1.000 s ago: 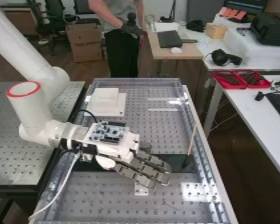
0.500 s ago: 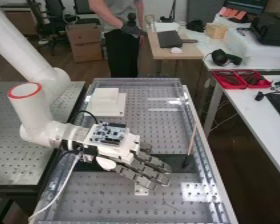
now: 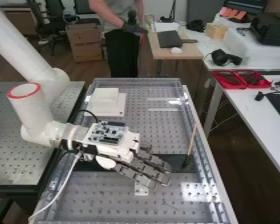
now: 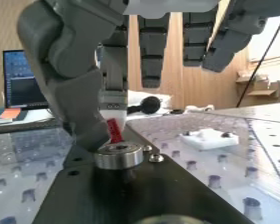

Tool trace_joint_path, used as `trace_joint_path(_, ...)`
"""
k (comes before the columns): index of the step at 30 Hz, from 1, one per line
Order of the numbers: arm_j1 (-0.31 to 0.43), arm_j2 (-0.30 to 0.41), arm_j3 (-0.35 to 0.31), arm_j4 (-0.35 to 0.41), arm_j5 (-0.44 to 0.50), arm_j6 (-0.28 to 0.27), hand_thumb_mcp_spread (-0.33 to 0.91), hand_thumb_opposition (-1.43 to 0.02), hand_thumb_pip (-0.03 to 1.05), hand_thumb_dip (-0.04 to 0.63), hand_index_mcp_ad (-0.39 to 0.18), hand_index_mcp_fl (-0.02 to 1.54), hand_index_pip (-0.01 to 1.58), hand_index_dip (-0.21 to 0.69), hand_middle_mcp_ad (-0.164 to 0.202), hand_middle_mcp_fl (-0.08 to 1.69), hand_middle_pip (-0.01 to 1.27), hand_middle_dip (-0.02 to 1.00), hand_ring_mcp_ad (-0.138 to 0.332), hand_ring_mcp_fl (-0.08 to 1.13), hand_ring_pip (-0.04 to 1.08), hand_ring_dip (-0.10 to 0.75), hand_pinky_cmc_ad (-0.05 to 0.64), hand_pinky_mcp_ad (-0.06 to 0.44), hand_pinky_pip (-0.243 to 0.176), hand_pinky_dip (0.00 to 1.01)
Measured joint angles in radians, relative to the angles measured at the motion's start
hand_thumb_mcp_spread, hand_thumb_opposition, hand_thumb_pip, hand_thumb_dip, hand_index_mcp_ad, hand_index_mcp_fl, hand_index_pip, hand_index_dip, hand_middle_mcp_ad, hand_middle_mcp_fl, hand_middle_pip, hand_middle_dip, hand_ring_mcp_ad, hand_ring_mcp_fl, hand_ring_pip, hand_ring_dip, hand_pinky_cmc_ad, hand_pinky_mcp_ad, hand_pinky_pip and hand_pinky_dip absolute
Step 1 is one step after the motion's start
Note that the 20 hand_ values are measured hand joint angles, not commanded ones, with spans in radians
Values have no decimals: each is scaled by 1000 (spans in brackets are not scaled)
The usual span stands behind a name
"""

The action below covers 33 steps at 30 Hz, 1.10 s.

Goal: Grab the pcb board and place it in the clear container

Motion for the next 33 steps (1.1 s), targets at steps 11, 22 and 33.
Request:
trace_joint_path(11, 3, 82, 2, -2, 8, 12, 525, -876, 581, 222, -93, 461, 1546, 108, 58, 333, 126, 188, 215, 93, 101, 23, 346, 180, 5, 208)
trace_joint_path(22, 72, 268, -23, 1, -43, 15, 524, -876, 538, 220, -93, 503, 1545, 124, 61, 340, 126, 188, 211, 106, 101, 23, 346, 183, 5, 204)
trace_joint_path(33, 175, 306, 20, -28, -128, 77, 522, -876, 531, 223, -96, 517, 1548, 173, 61, 347, 126, 188, 209, 110, 101, 23, 346, 183, 5, 204)
